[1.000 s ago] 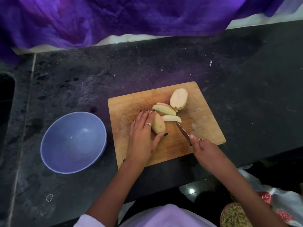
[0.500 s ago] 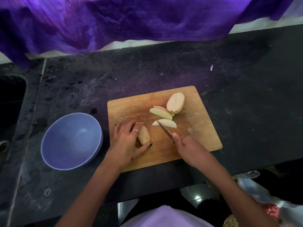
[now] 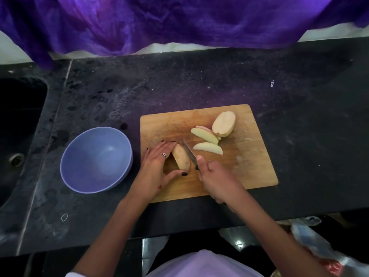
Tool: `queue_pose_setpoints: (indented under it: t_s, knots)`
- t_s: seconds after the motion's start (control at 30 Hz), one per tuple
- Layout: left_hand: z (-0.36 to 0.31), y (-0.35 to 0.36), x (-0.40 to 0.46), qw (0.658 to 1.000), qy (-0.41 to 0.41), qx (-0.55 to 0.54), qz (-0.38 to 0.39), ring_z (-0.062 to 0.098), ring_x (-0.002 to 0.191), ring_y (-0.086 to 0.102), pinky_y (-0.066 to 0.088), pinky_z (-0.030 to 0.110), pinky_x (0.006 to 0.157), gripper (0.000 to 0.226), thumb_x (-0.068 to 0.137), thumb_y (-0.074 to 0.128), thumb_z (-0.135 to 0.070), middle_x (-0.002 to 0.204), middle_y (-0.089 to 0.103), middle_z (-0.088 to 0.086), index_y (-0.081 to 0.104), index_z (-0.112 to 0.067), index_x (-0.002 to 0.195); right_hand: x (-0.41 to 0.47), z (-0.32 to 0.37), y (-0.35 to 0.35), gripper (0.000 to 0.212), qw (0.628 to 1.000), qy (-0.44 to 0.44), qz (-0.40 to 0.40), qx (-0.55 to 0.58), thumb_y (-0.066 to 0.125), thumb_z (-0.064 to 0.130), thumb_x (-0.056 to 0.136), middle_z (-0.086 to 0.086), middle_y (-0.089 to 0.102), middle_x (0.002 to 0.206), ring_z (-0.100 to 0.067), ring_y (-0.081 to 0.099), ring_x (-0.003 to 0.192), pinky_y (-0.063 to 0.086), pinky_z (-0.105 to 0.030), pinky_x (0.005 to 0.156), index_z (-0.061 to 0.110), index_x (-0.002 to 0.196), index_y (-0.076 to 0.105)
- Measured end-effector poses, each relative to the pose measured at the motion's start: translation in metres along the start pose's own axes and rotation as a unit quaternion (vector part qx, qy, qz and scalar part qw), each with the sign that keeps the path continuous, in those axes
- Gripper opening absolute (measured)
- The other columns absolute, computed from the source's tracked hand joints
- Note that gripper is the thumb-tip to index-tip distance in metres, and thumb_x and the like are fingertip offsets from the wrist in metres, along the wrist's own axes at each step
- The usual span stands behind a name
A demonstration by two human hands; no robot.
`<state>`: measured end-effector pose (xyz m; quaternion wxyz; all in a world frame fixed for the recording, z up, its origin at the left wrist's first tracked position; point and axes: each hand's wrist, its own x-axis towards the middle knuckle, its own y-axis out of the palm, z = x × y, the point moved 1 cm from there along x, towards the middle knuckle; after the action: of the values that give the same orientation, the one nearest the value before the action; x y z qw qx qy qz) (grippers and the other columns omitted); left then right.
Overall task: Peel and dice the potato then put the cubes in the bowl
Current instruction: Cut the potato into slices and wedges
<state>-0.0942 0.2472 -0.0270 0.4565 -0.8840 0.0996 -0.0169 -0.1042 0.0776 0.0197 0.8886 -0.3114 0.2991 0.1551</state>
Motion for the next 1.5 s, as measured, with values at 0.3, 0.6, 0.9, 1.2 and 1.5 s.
queue_pose_setpoints:
  t_s: [0.3,0.6,0.9,1.2,1.5]
  knots:
    - [-0.001,0.002,0.001,1.000,-0.001,0.004,-0.002,-0.005,0.134,0.007,0.001,0.030,0.117,0.082,0.080,0.071,-0.042,0.154,0.030,-0.005,0.031,-0.021,0.148,0.018,0.008,0.012,0.056,0.999,-0.006,-0.035,-0.041,0.017,0.049,0.101,0.001,0.052,0.071,-0.013,0.050,0.064,0.039,-0.030,0.061,0.013,0.094,0.059]
    - [0.002,0.009,0.001,1.000,0.011,-0.020,-0.018,-0.004,0.137,0.009,-0.002,0.022,0.114,0.078,0.080,0.073,-0.032,0.151,0.026,-0.012,0.034,-0.020,0.147,0.036,0.020,0.019,0.052,0.993,0.032,-0.042,-0.102,0.019,0.046,0.102,-0.002,0.050,0.070,-0.016,0.051,0.064,0.037,-0.029,0.061,0.011,0.090,0.055]
    - [0.006,0.014,-0.002,0.999,0.013,0.035,-0.033,-0.003,0.139,0.012,-0.002,0.028,0.115,0.075,0.083,0.070,-0.034,0.153,0.033,-0.005,0.035,-0.018,0.147,0.042,0.022,0.028,0.045,0.984,0.038,-0.080,-0.152,0.021,0.047,0.102,0.000,0.042,0.067,-0.020,0.046,0.070,0.037,-0.034,0.070,0.016,0.082,0.046]
    - [0.002,0.015,-0.002,0.998,-0.012,0.047,-0.032,0.007,0.146,0.014,0.001,0.032,0.118,0.078,0.087,0.064,-0.043,0.156,0.028,-0.005,0.025,-0.022,0.151,-0.010,-0.028,0.028,0.055,0.983,0.062,-0.038,-0.169,0.017,0.050,0.101,-0.002,0.048,0.080,-0.022,0.052,0.079,0.041,-0.033,0.071,0.010,0.106,0.054]
    - [-0.001,0.006,0.003,0.999,-0.032,0.033,-0.014,0.011,0.146,0.015,0.006,0.036,0.120,0.084,0.081,0.070,-0.044,0.155,0.030,-0.001,0.029,-0.020,0.150,-0.047,-0.047,0.043,0.056,0.956,0.018,-0.104,-0.275,0.011,0.049,0.101,-0.005,0.062,0.108,-0.026,0.061,0.100,0.037,-0.033,0.069,0.014,0.116,0.052]
